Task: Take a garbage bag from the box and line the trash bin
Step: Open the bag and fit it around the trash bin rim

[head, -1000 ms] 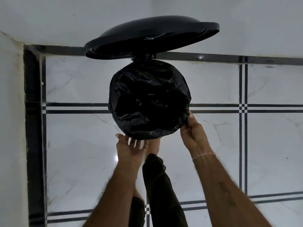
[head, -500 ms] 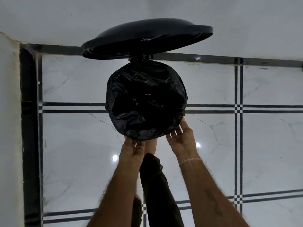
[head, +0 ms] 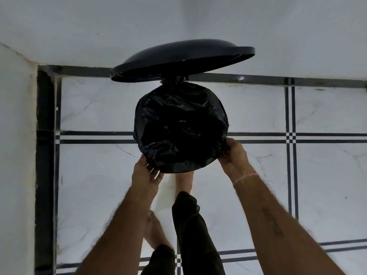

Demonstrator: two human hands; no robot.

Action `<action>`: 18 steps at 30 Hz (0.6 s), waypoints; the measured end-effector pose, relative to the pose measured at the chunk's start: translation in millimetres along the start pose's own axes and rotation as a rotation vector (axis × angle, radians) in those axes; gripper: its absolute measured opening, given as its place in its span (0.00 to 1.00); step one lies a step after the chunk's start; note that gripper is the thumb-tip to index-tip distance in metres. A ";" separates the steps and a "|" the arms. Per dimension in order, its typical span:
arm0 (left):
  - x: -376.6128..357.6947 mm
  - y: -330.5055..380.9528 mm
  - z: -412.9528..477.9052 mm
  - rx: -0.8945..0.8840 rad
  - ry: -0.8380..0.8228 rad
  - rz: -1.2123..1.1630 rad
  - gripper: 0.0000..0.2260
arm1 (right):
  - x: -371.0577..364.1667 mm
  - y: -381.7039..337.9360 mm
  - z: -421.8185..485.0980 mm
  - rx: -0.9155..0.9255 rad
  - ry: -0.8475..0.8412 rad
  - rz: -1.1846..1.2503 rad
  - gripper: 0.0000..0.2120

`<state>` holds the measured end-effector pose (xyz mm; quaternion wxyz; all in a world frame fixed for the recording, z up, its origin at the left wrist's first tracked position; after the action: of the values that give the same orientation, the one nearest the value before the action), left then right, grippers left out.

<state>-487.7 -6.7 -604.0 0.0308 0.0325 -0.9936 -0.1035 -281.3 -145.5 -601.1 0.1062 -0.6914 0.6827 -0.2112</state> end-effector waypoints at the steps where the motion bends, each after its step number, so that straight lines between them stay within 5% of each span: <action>1: -0.2 1.4 -0.4 -0.035 0.024 0.065 0.16 | 0.1 -2.6 0.4 0.014 -0.001 -0.043 0.08; 5: 1.3 16.8 -9.7 -0.113 0.161 0.286 0.29 | 1.8 -14.9 -9.8 0.095 0.042 -0.322 0.16; 10: -13.3 69.7 -55.2 -0.323 0.266 0.196 0.29 | -14.9 -64.6 -67.5 0.552 0.084 -0.310 0.18; 18: -87.7 159.1 -162.2 -0.482 -0.030 0.363 0.33 | -76.2 -169.3 -150.2 0.742 -0.270 -0.512 0.26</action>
<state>-398.6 121.9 -417.3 0.0411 -0.1555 -0.9302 -0.3298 -193.1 -41.2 -405.3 0.3785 -0.7743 0.3486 -0.3683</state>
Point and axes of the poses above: each hand's wrist, its own z-axis towards the middle knuckle, its own x-axis out of the back of the hand, y = z × x, the point moved 2 cm from there along z, towards the middle knuckle, and after that the axes turned 7 degrees about y, right-handed, at the moved point
